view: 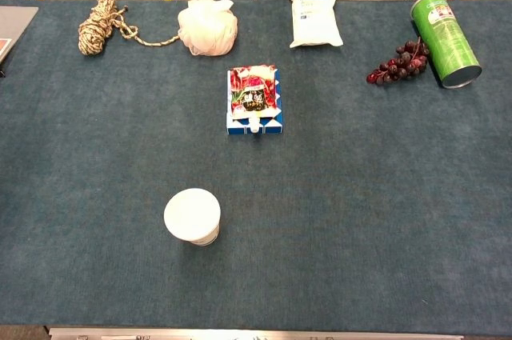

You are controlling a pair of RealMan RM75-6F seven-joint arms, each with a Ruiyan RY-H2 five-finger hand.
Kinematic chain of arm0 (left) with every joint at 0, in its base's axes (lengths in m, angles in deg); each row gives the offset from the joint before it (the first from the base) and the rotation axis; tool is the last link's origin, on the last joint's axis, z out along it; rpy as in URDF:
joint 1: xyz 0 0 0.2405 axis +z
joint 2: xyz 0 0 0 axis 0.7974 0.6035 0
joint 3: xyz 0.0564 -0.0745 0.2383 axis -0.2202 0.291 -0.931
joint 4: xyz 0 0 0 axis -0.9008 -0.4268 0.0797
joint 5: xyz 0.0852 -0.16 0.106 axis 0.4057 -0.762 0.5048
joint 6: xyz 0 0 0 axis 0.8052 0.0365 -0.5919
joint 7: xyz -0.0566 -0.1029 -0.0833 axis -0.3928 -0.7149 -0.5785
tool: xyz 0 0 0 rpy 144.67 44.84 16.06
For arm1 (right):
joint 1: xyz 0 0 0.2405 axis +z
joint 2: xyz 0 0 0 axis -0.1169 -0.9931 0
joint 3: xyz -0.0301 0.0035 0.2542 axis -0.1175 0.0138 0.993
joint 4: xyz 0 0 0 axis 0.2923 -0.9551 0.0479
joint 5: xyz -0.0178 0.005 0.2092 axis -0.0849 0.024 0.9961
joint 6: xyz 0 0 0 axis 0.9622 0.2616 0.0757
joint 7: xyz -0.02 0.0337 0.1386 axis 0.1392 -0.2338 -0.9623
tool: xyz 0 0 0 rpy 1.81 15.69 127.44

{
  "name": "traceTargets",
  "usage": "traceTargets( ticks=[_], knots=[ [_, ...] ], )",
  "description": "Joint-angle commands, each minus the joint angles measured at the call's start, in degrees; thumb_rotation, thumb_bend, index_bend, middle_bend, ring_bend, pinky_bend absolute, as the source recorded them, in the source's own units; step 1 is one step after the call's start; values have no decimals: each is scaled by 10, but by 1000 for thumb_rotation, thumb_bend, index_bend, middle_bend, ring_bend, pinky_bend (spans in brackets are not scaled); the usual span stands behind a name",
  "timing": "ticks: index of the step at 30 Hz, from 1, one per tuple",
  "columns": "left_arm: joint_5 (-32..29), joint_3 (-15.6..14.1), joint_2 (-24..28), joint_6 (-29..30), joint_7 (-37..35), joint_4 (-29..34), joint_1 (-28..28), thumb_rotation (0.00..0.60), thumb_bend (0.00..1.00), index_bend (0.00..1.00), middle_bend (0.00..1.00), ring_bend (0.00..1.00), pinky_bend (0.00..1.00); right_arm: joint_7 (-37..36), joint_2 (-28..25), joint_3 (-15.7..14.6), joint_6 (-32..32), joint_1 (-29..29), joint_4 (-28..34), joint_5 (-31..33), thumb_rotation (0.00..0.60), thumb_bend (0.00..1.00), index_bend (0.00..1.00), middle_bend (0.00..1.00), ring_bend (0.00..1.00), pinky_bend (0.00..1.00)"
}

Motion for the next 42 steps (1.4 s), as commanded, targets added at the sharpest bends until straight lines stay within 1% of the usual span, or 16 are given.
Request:
traceTargets(
  ticks=[1, 3, 4, 5, 6, 7, 8, 9, 11, 16, 22, 26, 32, 35, 40, 42],
  knots=[
    [0, 0, 1, 0, 0, 0, 0, 600, 545, 422, 159, 162, 459, -9, 12, 6, -16, -2, -12, -6, 600, 151, 340, 149, 180, 831],
    [1, 0, 0, 1, -1, 0, 0, 600, 545, 422, 159, 162, 459, -14, 18, 10, -26, -3, -19, -8, 600, 308, 334, 121, 184, 867],
    [0, 0, 0, 1, 0, 0, 0, 600, 545, 422, 159, 162, 459, -14, 20, 10, -27, -2, -22, -10, 600, 425, 318, 98, 185, 888],
    [1, 0, 0, 1, 0, 0, 0, 600, 545, 422, 159, 162, 459, -15, 20, 9, -27, -2, -24, -10, 600, 570, 284, 64, 185, 909],
    [1, 0, 0, 1, 0, -1, 1, 600, 545, 422, 159, 162, 459, -16, 19, 8, -26, -2, -24, -10, 600, 684, 247, 34, 185, 923],
    [1, 0, 0, 0, 0, -1, 0, 600, 545, 422, 159, 162, 459, -16, 18, 8, -25, -3, -23, -10, 600, 747, 221, 19, 185, 928],
    [1, 0, 0, 0, 0, -1, 0, 600, 545, 422, 159, 162, 459, -15, 18, 8, -24, -2, -23, -9, 600, 854, 176, 3, 185, 936],
    [1, 0, 0, 0, 0, -1, 0, 600, 544, 422, 159, 162, 459, -14, 18, 8, -24, -2, -23, -9, 600, 927, 143, 0, 185, 940],
    [1, 0, -1, 1, 1, 0, 0, 600, 544, 422, 159, 162, 459, -15, 19, 9, -26, -1, -23, -11, 600, 998, 103, 0, 184, 941],
    [1, 0, 0, 1, 0, 0, 0, 600, 545, 422, 159, 162, 459, -21, 23, 9, -28, -2, -27, -13, 600, 1000, 67, 0, 183, 948],
    [0, 1, 0, 1, 0, 0, 1, 600, 545, 422, 159, 162, 459, -32, 25, 9, -29, -1, -30, -14, 600, 1000, 62, 0, 183, 953],
    [0, 1, 0, 0, 1, 0, 0, 600, 544, 422, 159, 162, 459, -76, 21, 1, -21, 3, -25, -24, 600, 1000, 62, 0, 183, 953],
    [-1, 1, 0, 1, 1, 0, 1, 600, 545, 422, 159, 162, 459, -252, -16, -39, 15, 23, 1, -66, 600, 1000, 62, 0, 184, 961],
    [-2, 1, -1, 0, 2, 0, 1, 600, 544, 422, 159, 162, 459, -361, -38, -65, 34, 40, 13, -97, 600, 1000, 62, 0, 185, 963],
    [-5, 2, -1, -3, 2, -1, 0, 600, 545, 422, 159, 162, 459, -565, -68, -106, 68, 90, 30, -156, 600, 1000, 62, 0, 200, 970],
    [-5, 2, -1, -2, 1, 0, 1, 600, 545, 422, 159, 162, 459, -627, -75, -118, 81, 116, 32, -181, 600, 1000, 62, 0, 202, 971]
  ],
)
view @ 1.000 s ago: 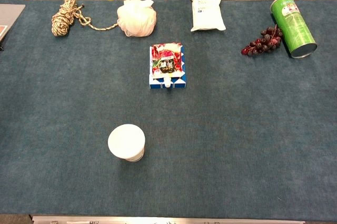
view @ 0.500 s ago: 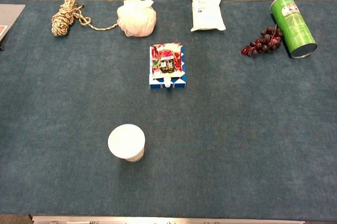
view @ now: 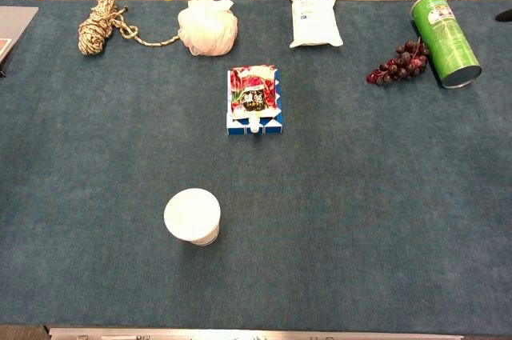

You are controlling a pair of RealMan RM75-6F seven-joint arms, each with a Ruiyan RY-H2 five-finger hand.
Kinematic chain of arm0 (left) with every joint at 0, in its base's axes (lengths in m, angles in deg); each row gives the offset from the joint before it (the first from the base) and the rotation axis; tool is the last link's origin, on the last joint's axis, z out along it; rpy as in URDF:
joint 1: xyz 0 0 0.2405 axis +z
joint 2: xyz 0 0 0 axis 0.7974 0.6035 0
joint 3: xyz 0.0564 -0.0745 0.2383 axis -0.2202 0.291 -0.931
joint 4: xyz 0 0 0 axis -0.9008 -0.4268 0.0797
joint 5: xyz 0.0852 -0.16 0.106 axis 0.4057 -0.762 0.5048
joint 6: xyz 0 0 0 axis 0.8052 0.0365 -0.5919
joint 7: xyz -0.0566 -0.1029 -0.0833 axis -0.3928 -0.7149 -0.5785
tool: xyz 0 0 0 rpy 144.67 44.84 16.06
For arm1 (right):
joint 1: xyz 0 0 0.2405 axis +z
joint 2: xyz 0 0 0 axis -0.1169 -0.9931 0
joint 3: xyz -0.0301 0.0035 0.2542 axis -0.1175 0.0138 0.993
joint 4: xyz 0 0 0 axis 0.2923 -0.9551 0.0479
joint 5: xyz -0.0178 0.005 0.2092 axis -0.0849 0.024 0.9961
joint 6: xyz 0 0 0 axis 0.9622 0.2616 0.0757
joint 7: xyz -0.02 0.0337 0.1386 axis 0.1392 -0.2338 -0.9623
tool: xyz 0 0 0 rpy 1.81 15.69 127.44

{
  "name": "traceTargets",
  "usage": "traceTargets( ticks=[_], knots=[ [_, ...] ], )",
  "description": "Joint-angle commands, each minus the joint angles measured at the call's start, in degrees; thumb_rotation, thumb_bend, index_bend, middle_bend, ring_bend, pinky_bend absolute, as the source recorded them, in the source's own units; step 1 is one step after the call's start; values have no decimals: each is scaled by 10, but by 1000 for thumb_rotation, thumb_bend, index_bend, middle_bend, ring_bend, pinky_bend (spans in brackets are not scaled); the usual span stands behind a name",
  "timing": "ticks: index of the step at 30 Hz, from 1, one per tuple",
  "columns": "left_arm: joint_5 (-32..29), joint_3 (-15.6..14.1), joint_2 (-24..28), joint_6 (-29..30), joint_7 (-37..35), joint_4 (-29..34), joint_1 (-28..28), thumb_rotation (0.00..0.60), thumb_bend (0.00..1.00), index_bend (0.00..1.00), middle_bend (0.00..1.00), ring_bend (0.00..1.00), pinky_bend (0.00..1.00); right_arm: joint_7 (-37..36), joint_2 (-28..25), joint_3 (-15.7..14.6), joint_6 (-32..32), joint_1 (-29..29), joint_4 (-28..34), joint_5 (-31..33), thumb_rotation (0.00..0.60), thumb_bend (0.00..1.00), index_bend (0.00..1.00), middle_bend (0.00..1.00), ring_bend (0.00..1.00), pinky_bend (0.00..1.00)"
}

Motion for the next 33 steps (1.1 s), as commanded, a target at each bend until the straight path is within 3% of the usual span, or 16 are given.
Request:
traceTargets(
  ticks=[1, 8, 19, 33],
  knots=[
    [0, 1, 1, 1, -3, 1, 0, 600, 545, 422, 159, 162, 459, -213, -40, -57, 54, 82, 22, -91, 600, 1000, 62, 0, 202, 971],
    [0, 1, 5, 3, -5, 4, 1, 600, 545, 422, 159, 162, 459, -392, -27, -85, 59, 177, 22, -175, 600, 1000, 62, 12, 213, 978],
    [7, -4, 8, 3, -7, 9, 2, 600, 544, 422, 159, 162, 459, -536, 26, -111, 42, 288, -10, -233, 600, 1000, 62, 18, 221, 979],
    [11, -5, 8, 6, -7, 9, 3, 600, 544, 422, 159, 162, 459, -557, 32, -157, -27, 320, -30, -249, 600, 1000, 62, 36, 230, 979]
  ],
)
